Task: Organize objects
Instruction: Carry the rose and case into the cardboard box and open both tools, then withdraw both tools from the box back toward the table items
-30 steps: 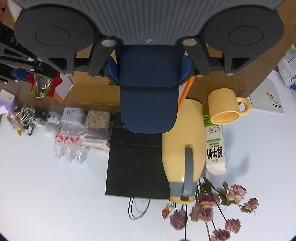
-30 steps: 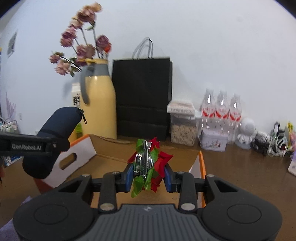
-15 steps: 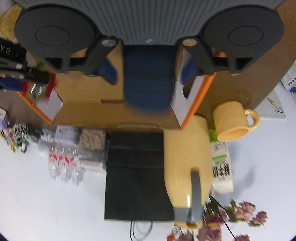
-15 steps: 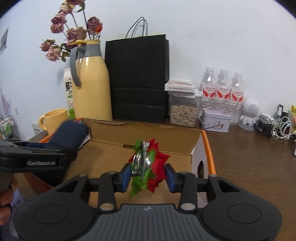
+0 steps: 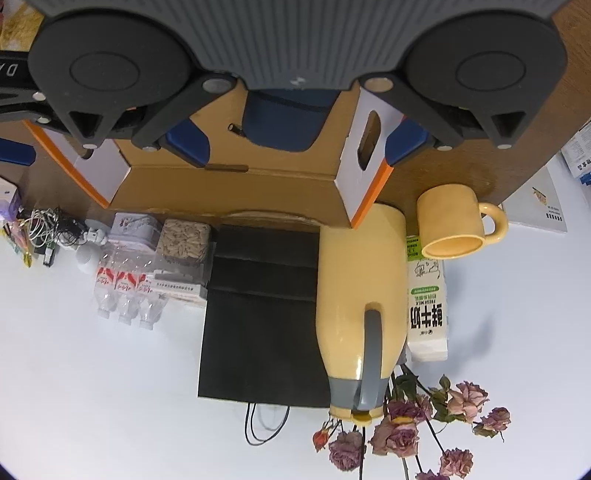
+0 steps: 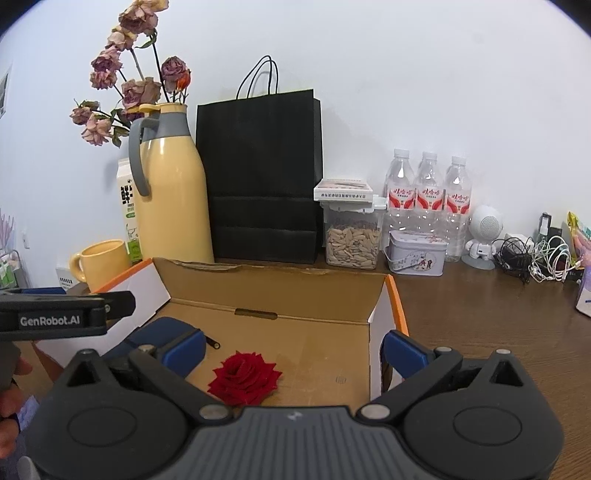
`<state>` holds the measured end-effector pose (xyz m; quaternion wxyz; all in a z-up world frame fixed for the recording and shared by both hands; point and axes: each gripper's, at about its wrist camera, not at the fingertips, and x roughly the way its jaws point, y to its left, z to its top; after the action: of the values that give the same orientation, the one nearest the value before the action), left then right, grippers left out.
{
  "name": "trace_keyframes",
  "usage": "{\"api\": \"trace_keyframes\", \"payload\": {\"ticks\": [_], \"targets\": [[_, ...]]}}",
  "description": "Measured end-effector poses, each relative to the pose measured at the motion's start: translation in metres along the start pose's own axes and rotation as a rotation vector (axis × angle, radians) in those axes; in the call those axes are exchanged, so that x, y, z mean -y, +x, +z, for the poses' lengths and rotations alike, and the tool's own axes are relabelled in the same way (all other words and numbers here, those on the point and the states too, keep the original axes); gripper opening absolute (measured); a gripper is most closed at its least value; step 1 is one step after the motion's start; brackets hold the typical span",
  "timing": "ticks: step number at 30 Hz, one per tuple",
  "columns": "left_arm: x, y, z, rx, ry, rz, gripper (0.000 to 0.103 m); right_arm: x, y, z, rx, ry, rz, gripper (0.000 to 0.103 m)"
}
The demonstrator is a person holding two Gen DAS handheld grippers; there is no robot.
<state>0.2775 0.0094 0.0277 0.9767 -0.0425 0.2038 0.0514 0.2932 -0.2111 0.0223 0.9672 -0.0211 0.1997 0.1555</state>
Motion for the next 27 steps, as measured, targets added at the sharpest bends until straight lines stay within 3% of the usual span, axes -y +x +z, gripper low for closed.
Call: {"api": "trace_keyframes", "payload": {"ticks": [16, 27], "targets": [[-0.006, -0.055, 0.023, 0.077, -0.001, 0.007, 0.103, -0.004, -0.054, 0.021, 0.101, -0.037, -0.009, 0.103], [-0.023, -0.103, 0.006, 0.073, 0.000, 0.004, 0.103, -0.005, -0.105, 0.001, 0.089, -0.059, -0.016, 0.103]]}}
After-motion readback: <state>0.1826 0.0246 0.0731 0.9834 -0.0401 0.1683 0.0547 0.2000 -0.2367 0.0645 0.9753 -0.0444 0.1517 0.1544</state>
